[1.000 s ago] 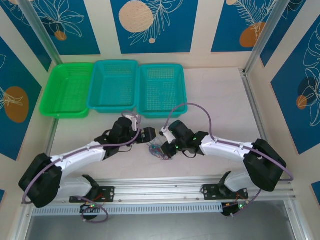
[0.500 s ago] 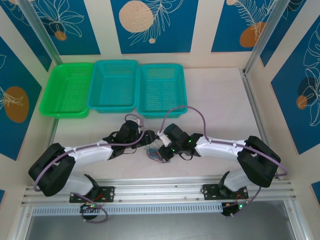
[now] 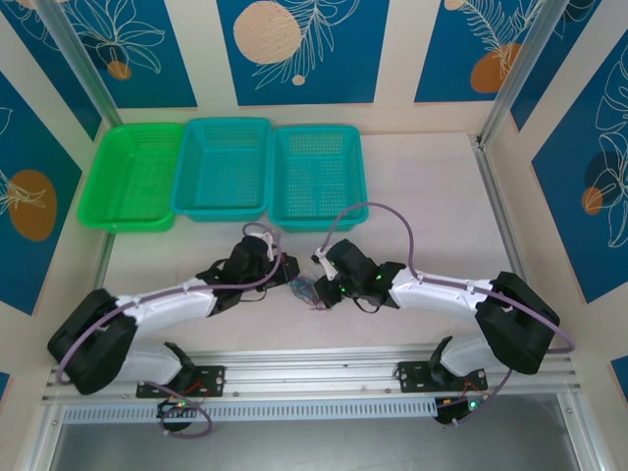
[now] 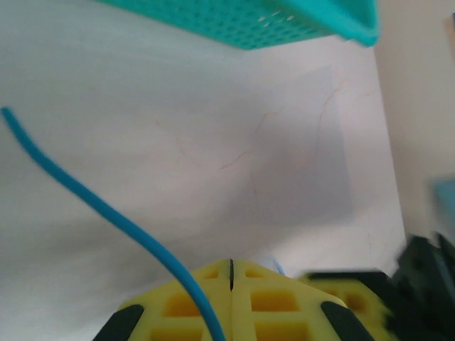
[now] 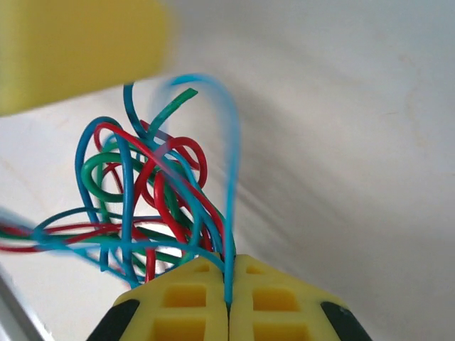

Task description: Untangle the cables

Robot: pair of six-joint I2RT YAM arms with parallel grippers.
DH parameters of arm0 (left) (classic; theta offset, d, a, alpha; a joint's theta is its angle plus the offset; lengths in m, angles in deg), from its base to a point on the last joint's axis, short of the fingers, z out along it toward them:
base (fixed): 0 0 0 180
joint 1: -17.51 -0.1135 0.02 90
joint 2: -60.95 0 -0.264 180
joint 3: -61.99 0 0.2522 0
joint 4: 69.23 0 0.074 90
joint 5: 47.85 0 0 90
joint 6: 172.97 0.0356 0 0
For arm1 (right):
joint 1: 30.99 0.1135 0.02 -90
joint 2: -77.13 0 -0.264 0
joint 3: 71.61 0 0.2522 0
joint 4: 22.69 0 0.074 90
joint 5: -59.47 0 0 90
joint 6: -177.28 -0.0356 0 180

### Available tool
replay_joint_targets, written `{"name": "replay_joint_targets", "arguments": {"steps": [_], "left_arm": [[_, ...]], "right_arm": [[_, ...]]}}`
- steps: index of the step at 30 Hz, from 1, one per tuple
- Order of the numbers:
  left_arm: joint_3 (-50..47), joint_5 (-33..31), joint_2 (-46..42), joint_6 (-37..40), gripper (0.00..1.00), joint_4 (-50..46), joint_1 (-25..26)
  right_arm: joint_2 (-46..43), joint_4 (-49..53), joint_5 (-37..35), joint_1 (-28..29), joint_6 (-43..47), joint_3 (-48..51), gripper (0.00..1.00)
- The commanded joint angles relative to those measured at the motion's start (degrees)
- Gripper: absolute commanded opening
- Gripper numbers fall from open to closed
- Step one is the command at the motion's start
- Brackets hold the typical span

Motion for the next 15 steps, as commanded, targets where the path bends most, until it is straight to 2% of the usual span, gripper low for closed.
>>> {"name": "replay_joint_targets", "arguments": {"steps": [1,4,7,15], "left_arm": [[0.29,-7.22,-10.26,3.51,0.00,-7.02,-1.50],[0.28,-12.41,-17.09,5.17,0.00,-14.59,-2.92],[-0.76,-14.79,-21.70,5.30,0.00,-20.45,-5.18],[-6.19,-15.06,-29.28,4.14,0.00,-25.24,-11.17]], "right_arm": [[2.63,9.38,-9.58,-4.68,-9.35,0.37,0.01],[3.25,11.27,-8.95,-9.49,-15.44,2.36,0.01],[1.81,11.15,-7.10,-13.43,-19.13,4.92,0.01],[-8.08,9.37,2.13,-25.38,-24.33,11.63,0.01]]}}
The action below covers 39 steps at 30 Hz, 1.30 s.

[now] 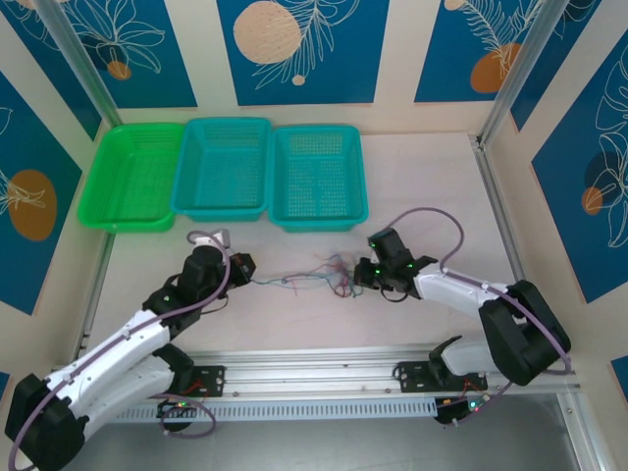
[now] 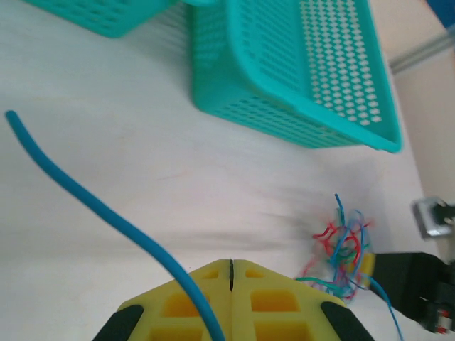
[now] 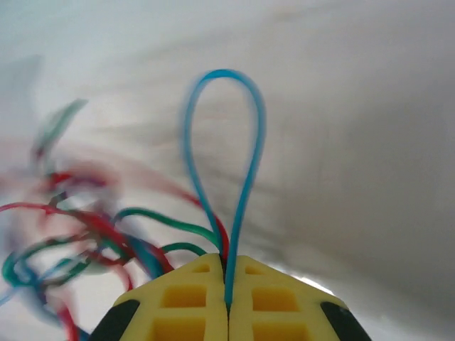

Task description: Untangle the cables

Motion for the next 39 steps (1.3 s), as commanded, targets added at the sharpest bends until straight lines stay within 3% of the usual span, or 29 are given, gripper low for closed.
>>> {"name": "replay_joint_targets", "arguments": {"steps": [1,6,9,10,11,13,15,16,19,23,26,31,34,36,39], "left_arm": [[-0.96,-3.99,-3.02,1.11,0.00,-4.94,-2.75],[-1.06,-6.19,-5.37,2.10,0.00,-8.56,-5.90],[-1.82,-1.77,-3.47,4.63,0.00,-3.84,-6.09],[-2.23,1.14,-1.84,5.43,0.00,-0.85,-6.05],[-2.49,3.59,-0.09,5.69,0.00,1.70,-6.06],[-2.55,7.51,3.78,5.68,0.00,5.54,-5.91],[-2.34,10.90,7.04,6.04,0.00,8.64,-5.80],[-2.14,11.85,8.36,6.07,0.00,9.57,-5.67],[-1.34,11.62,9.78,6.95,0.00,9.50,-5.33],[-1.16,10.67,9.12,8.06,0.00,9.07,-5.22],[-1.13,9.93,8.40,8.25,0.00,7.98,-5.22],[-1.36,9.85,6.63,7.81,0.00,6.53,-5.13],[-1.17,10.11,5.46,7.99,0.00,5.78,-5.13],[-0.77,9.53,4.46,8.20,0.00,4.28,-5.13],[-0.08,4.71,1.47,7.36,0.00,-1.47,-5.22]], "right_arm": [[-4.42,7.18,-1.23,-5.13,-3.49,3.36,0.01],[-15.27,10.55,-1.16,-12.64,-6.40,7.35,0.00],[-21.17,10.08,-1.01,-10.49,-4.60,8.39,0.00],[-22.72,9.53,-1.31,-9.00,-3.82,8.54,0.05],[-23.86,8.87,-1.55,-6.95,-2.90,8.53,0.14],[-25.76,8.18,-3.98,-1.89,-0.29,7.57,0.54],[-27.16,8.55,-7.66,3.51,4.20,5.07,0.71],[-27.62,8.52,-9.86,6.55,7.03,3.65,0.74],[-27.20,6.00,-12.93,14.39,15.54,0.28,0.77],[-19.98,-5.95,-1.09,23.31,32.09,-1.09,0.78],[-8.46,-9.30,-1.57,28.49,41.59,-5.50,0.81],[10.79,-8.75,2.13,31.33,50.37,-15.69,0.88],[19.73,-10.62,-2.27,31.56,51.58,-19.51,0.89],[23.81,-10.79,-8.95,30.97,50.71,-21.39,0.89],[26.82,-7.21,-14.59,29.59,47.05,-23.25,0.78]]}}
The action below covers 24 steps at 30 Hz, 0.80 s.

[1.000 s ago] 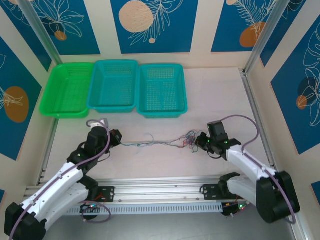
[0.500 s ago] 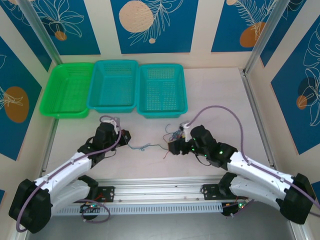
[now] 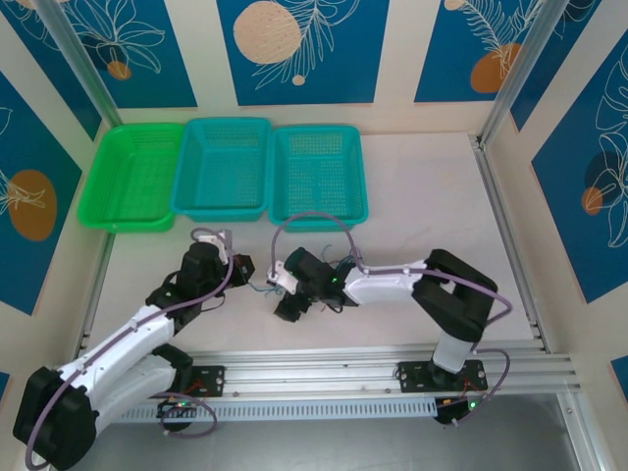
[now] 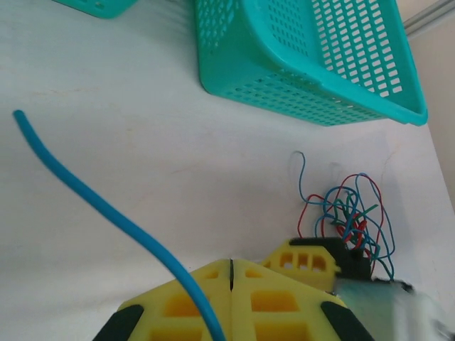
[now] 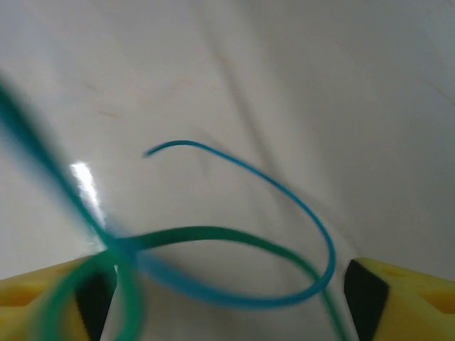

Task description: Untangle the cables

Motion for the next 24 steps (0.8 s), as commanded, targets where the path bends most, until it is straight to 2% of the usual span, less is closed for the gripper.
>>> {"name": "replay_joint_targets", "arguments": {"steps": [1,2,4,5,9,14,22,24], "left_arm": [[1.65,-6.40,-4.07,-0.14,0.00,-7.40,-0.14],[1.62,-8.77,-5.46,-0.36,0.00,-9.18,-0.22],[1.15,-14.12,-9.26,-1.21,0.00,-12.53,-0.51],[0.72,-15.64,-11.01,-1.29,0.00,-13.21,-0.76],[-0.45,-18.18,-16.00,-1.60,0.00,-14.60,-2.18],[-0.41,-19.74,-15.84,-1.86,0.00,-15.98,-3.32],[-1.32,-22.15,-15.01,-3.84,0.00,-16.89,-4.83],[-2.41,-21.69,-14.85,-4.45,0.07,-15.65,-4.87]], "right_arm": [[1.20,2.64,-7.49,-1.98,-2.62,-1.85,0.72],[0.98,3.43,-7.69,-2.78,-4.58,-1.23,0.65],[-0.65,4.10,-8.11,-5.22,-9.25,1.15,0.43],[-1.61,3.93,-7.46,-6.50,-11.11,2.57,0.35],[-7.66,3.79,0.22,-13.44,-17.78,8.82,0.01],[-14.33,0.77,7.58,-21.31,-24.41,16.30,0.00],[-28.23,-0.10,13.33,-34.48,-34.08,25.18,0.00],[-31.24,0.50,14.85,-35.62,-33.89,25.96,0.00]]}}
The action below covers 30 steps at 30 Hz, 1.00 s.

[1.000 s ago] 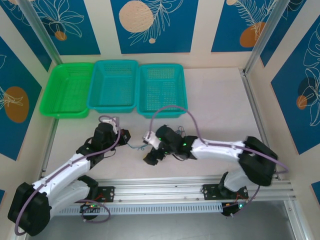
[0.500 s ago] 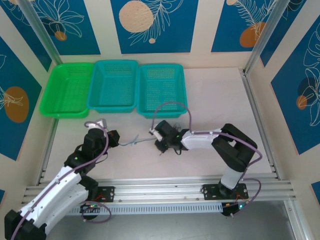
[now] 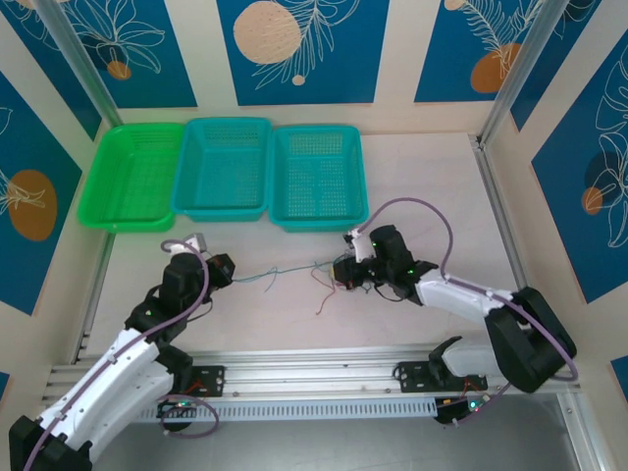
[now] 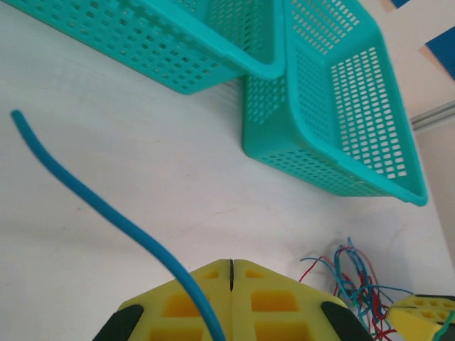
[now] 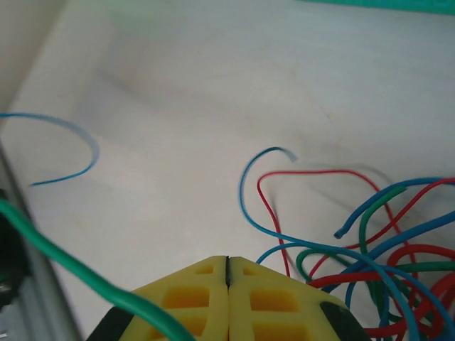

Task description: Untangle the cables

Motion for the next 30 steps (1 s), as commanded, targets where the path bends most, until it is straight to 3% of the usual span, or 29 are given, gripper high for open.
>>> {"name": "replay_joint_targets", "arguments": {"steps": [1,4,6,14,16,20,26,30], "left_arm": [[-2.53,-10.25,-0.88,1.42,0.08,-6.29,-3.54],[-4.16,-8.99,-0.16,0.72,0.16,-3.44,-3.55],[-4.69,-8.72,0.42,0.43,0.30,-2.62,-3.60],[-5.71,-2.67,1.68,2.66,0.32,2.61,-3.63],[-4.57,-0.41,3.79,3.34,0.37,2.49,-3.54],[1.68,1.65,12.35,6.07,0.43,-3.82,-1.97],[13.24,-0.79,29.39,17.14,0.46,-9.81,8.91],[19.36,-4.85,41.51,19.64,0.55,-12.73,13.46]], "right_arm": [[-3.51,8.02,-9.29,-7.82,-6.08,3.41,0.00],[-4.40,9.58,-7.50,-7.58,-5.36,2.76,0.00],[-4.52,10.28,-6.98,-7.74,-5.37,2.62,0.00],[-6.91,9.39,-3.35,-7.64,-7.06,2.69,0.00],[-8.55,9.42,-2.89,-7.11,-7.12,2.24,0.00],[-10.91,10.71,-4.07,-5.74,-7.02,0.99,0.00],[-12.13,12.03,-5.09,-4.86,-6.67,0.00,0.00],[-12.29,12.81,-5.06,-4.30,-7.01,-0.44,0.00]]}}
